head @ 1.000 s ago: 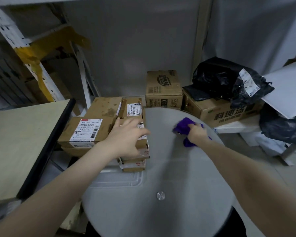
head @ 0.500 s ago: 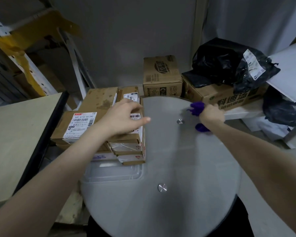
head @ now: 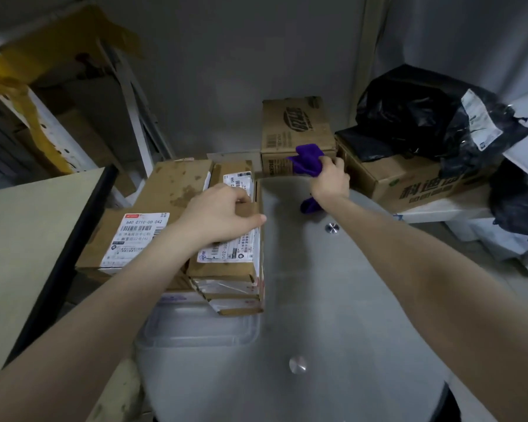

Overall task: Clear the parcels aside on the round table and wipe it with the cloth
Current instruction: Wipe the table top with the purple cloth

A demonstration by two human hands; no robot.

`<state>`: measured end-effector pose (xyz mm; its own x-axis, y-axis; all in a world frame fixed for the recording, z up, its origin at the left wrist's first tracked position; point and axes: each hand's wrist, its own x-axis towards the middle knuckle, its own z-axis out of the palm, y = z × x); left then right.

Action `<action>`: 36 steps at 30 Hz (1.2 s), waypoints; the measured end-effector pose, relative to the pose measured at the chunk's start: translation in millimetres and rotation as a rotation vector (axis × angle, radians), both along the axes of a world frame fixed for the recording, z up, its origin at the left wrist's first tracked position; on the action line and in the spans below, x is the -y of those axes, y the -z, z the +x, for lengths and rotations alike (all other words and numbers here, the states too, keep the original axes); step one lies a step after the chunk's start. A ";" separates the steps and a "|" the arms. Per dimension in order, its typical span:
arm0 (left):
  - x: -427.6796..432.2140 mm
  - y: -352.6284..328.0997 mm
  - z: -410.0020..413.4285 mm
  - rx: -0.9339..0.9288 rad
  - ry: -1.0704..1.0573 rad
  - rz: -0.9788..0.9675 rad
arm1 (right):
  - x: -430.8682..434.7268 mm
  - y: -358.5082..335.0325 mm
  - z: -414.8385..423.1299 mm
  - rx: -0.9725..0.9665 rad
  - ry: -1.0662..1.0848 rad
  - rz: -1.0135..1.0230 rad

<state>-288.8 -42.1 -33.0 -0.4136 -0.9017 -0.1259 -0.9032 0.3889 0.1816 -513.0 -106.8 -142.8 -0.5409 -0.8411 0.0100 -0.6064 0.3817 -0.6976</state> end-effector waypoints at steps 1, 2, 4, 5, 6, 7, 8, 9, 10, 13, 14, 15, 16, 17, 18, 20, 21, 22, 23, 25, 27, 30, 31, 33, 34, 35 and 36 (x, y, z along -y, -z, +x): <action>1.0 -0.2 0.8 0.010 0.009 -0.007 | 6.7 2.6 -5.0 -0.033 -0.006 0.059; 2.2 0.0 2.0 0.013 0.013 -0.008 | 14.4 7.0 -8.2 -0.038 -0.014 0.147; 3.2 1.9 4.0 0.010 0.021 -0.005 | 28.2 18.7 -7.6 -0.060 -0.063 0.335; 3.2 2.3 4.4 0.011 0.029 -0.001 | 32.9 23.5 -4.1 -0.111 -0.131 0.408; 3.9 3.5 4.4 0.012 0.037 0.006 | 37.9 28.7 1.1 -0.174 -0.222 0.456; 4.1 3.5 4.1 0.014 0.040 0.013 | 41.2 32.4 7.3 -0.240 -0.325 0.474; 4.1 3.4 4.1 0.018 0.039 0.019 | 42.2 35.5 13.3 -0.298 -0.426 0.473; 3.6 2.3 3.9 0.023 0.036 0.020 | 42.4 39.1 17.8 -0.346 -0.510 0.449; 2.8 1.6 3.9 0.024 0.030 0.020 | 40.1 42.3 20.6 -0.390 -0.573 0.420; -1.9 -0.1 3.7 -0.004 0.027 0.004 | 21.1 47.0 17.1 -0.449 -0.674 0.336; -2.0 0.8 3.4 -0.010 0.017 0.009 | 12.9 49.3 14.9 -0.442 -0.697 0.316; -2.2 1.7 2.8 -0.014 0.008 0.014 | 3.3 51.3 12.9 -0.431 -0.718 0.294; -2.8 2.2 2.1 -0.016 -0.001 0.015 | -7.0 52.9 10.1 -0.419 -0.738 0.274; -4.3 2.3 1.8 -0.013 -0.011 0.016 | -18.5 53.0 7.0 -0.404 -0.757 0.266; -5.4 3.0 1.7 -0.005 -0.017 0.013 | -29.7 53.5 3.8 -0.392 -0.773 0.264; -8.2 4.9 2.7 0.003 -0.019 -0.005 | -54.9 54.5 -1.9 -0.391 -0.800 0.275; -8.4 5.2 3.1 0.001 -0.024 -0.013 | -67.2 54.7 -2.4 -0.396 -0.813 0.278; -10.8 5.3 2.6 -0.010 -0.028 -0.020 | -83.3 55.6 -2.4 -0.407 -0.830 0.275; -12.2 4.9 2.3 -0.025 -0.039 -0.033 | -97.7 57.5 -1.0 -0.413 -0.853 0.265; -14.8 1.7 0.8 -0.057 -0.059 -0.075 | -125.0 63.1 3.0 -0.416 -0.887 0.216; -24.6 -1.7 -2.6 -0.096 -0.059 -0.109 | -155.2 64.3 5.3 -0.412 -0.904 0.167; -41.3 -1.3 -5.5 -0.136 -0.046 -0.159 | -184.8 56.0 3.2 -0.325 -0.958 0.194; -48.3 -0.6 -5.7 -0.137 -0.039 -0.177 | -191.5 50.9 1.7 -0.234 -0.945 0.204; -60.9 0.8 -4.9 -0.152 -0.028 -0.218 | -197.5 36.9 -6.2 -0.014 -0.723 0.092; -68.8 0.8 -3.2 -0.167 -0.027 -0.238 | -198.3 32.1 -13.0 0.057 -0.513 -0.005; -73.8 1.6 -1.4 -0.188 -0.030 -0.256 | -197.6 28.9 -22.5 0.057 -0.290 -0.081; -79.0 2.9 1.3 -0.206 -0.035 -0.271 | -198.5 28.1 -31.5 -0.010 -0.105 -0.090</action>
